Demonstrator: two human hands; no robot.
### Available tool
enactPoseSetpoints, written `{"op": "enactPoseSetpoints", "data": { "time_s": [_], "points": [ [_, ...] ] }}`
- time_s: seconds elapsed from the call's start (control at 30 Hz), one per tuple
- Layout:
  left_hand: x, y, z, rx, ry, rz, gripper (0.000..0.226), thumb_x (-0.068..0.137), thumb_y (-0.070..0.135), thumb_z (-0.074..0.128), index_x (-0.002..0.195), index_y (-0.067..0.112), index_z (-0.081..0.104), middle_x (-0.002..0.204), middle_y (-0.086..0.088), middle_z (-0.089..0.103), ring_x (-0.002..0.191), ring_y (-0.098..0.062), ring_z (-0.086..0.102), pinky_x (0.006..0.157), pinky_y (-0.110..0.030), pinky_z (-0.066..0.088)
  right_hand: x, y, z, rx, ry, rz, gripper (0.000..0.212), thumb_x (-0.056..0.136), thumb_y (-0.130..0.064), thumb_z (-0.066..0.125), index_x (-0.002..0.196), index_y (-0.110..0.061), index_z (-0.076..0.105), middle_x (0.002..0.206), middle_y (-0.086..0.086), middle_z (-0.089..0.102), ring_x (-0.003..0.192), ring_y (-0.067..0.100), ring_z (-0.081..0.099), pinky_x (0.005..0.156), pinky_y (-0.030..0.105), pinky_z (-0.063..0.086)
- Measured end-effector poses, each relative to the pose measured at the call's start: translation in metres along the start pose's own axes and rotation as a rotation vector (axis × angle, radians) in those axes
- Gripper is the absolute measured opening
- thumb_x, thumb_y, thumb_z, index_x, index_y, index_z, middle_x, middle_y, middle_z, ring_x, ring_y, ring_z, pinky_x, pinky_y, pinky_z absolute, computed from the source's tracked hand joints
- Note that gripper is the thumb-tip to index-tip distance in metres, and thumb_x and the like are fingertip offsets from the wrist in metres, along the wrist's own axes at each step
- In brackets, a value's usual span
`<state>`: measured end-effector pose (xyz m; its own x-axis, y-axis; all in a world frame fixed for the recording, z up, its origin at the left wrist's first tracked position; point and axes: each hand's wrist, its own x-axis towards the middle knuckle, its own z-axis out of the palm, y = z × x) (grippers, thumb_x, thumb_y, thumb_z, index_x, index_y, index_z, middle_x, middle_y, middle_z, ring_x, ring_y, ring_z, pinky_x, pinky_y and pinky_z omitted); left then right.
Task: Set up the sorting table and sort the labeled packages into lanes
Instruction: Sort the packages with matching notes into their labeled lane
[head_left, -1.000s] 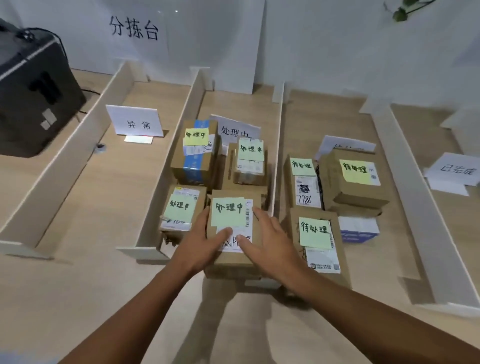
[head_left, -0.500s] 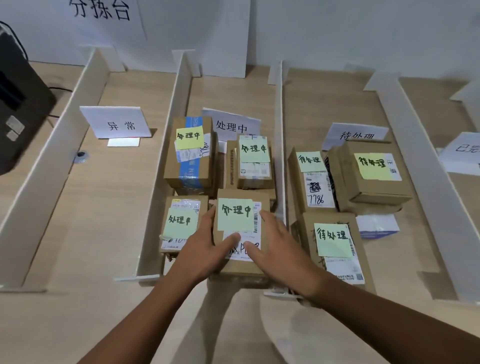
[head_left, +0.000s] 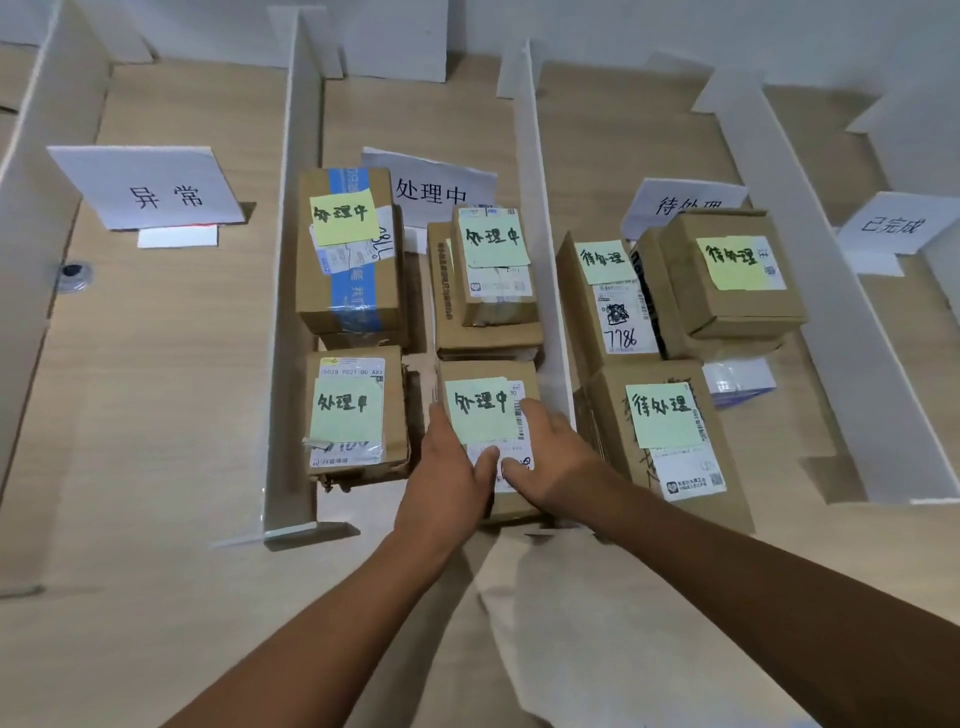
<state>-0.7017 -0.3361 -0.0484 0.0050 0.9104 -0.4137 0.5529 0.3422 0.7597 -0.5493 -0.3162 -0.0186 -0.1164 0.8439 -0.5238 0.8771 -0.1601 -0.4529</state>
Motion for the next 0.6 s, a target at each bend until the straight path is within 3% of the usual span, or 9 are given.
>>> {"op": "enactPoseSetpoints", "data": {
  "time_s": [0.1,0.23,0.33,0.43,0.6],
  "points": [
    [0.000,-0.003,0.003,0.017,-0.016,-0.038,0.074,0.101,0.030,0.059,0.157,0.020,0.012,0.150,-0.006,0.049,0.126,-0.025,0.058,0.100,-0.048,0.053,0.002,-0.004,0.013,-0.076,-0.001,0.048,0.073,0.096,-0.034,0.059,0.153,-0.017,0.019,0.141,0.017,0.037,0.122,0.037,0.052,0.096,0.042,0.049],
    [-0.011,0.008,-0.003,0.056,-0.021,0.007,0.064,0.101,0.029,0.058,0.152,0.013,0.022,0.148,-0.011,0.050,0.128,-0.026,0.055,0.102,-0.048,0.051,-0.017,-0.010,0.010,-0.006,0.124,0.012,0.064,0.096,-0.039,0.057,0.150,-0.022,0.028,0.141,0.011,0.039,0.126,0.031,0.049,0.098,0.045,0.050],
    [-0.028,0.037,-0.008,0.376,0.047,0.177,0.067,0.104,0.040,0.048,0.156,0.008,0.021,0.159,-0.018,0.032,0.144,-0.033,0.036,0.116,-0.049,0.037,-0.052,-0.008,-0.012,0.056,0.274,-0.092,0.056,0.094,-0.040,0.055,0.145,-0.025,0.035,0.144,0.001,0.041,0.129,0.023,0.048,0.101,0.043,0.049],
    [-0.047,0.099,0.001,0.444,0.123,0.364,0.065,0.104,0.048,0.039,0.158,0.015,0.026,0.165,-0.010,0.028,0.151,-0.028,0.025,0.121,-0.044,0.026,-0.104,0.027,-0.056,0.073,0.481,-0.119,0.051,0.094,-0.042,0.054,0.141,-0.032,0.037,0.146,-0.006,0.042,0.130,0.017,0.045,0.102,0.037,0.046],
    [-0.070,0.214,0.071,0.638,-0.030,0.703,0.066,0.100,0.062,0.038,0.158,0.033,0.029,0.167,0.003,0.025,0.154,-0.026,0.020,0.124,-0.047,0.021,-0.204,0.154,-0.143,-0.053,0.729,0.046,0.067,0.097,-0.049,0.054,0.156,-0.026,0.031,0.162,0.000,0.031,0.150,0.019,0.024,0.117,0.033,0.029]
  ]
}}
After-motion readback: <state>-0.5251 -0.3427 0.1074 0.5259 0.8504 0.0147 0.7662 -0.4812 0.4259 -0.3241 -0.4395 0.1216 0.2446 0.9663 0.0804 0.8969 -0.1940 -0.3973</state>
